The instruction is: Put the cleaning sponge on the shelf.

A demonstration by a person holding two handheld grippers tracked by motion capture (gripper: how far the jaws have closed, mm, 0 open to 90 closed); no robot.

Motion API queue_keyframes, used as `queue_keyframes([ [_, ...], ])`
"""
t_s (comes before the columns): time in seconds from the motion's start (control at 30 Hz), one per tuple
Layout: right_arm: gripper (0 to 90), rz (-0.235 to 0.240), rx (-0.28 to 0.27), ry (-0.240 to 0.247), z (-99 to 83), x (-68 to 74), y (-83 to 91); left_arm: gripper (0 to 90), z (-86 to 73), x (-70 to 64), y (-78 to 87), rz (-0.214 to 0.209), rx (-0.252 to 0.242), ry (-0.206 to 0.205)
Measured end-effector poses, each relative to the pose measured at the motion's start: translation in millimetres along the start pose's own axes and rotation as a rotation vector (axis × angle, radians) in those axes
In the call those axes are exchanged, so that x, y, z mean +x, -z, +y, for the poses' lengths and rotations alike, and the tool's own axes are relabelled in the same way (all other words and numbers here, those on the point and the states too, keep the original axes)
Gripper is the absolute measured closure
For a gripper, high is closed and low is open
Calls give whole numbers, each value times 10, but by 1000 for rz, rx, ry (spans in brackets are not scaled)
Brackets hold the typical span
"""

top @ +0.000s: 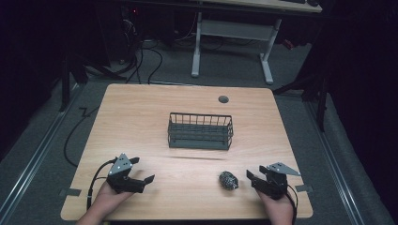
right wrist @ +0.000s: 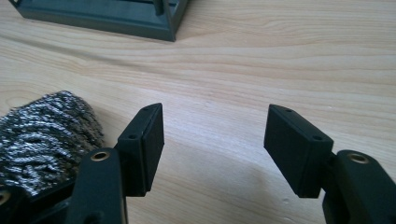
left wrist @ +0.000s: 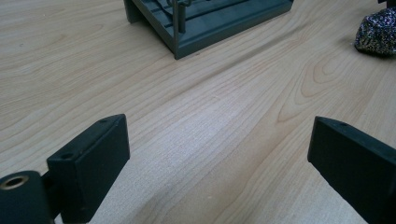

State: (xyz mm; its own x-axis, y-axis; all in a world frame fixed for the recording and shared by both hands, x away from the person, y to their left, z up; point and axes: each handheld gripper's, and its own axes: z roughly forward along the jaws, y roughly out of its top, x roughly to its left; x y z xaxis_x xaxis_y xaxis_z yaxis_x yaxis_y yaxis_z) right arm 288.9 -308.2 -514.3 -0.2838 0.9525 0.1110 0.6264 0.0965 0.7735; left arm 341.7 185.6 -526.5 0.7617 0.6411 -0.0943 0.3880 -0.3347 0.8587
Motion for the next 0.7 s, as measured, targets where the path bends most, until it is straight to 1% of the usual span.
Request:
queue_keyframes([
  [0.1, 378, 0, 7, 16, -4, 30, -11, 63, 2, -1, -6, -1, 1, -1],
  [0.17, 379, 2, 14, 18, -10, 42, -16, 63, 2, -2, -8, -3, 2, -3],
  [0.23, 379, 1, 18, 24, -14, 43, -19, 63, 2, -2, -7, -3, 3, -4],
  [0.37, 379, 0, 15, 20, -17, 44, -22, 63, 2, 1, -4, -1, 2, -1],
  [0.5, 379, 2, 20, 37, -20, 46, -31, 63, 1, -5, -9, -1, 5, -5],
  [0.7, 365, 12, 32, 47, -2, 48, -36, 63, 6, -4, -16, -6, 7, -4],
])
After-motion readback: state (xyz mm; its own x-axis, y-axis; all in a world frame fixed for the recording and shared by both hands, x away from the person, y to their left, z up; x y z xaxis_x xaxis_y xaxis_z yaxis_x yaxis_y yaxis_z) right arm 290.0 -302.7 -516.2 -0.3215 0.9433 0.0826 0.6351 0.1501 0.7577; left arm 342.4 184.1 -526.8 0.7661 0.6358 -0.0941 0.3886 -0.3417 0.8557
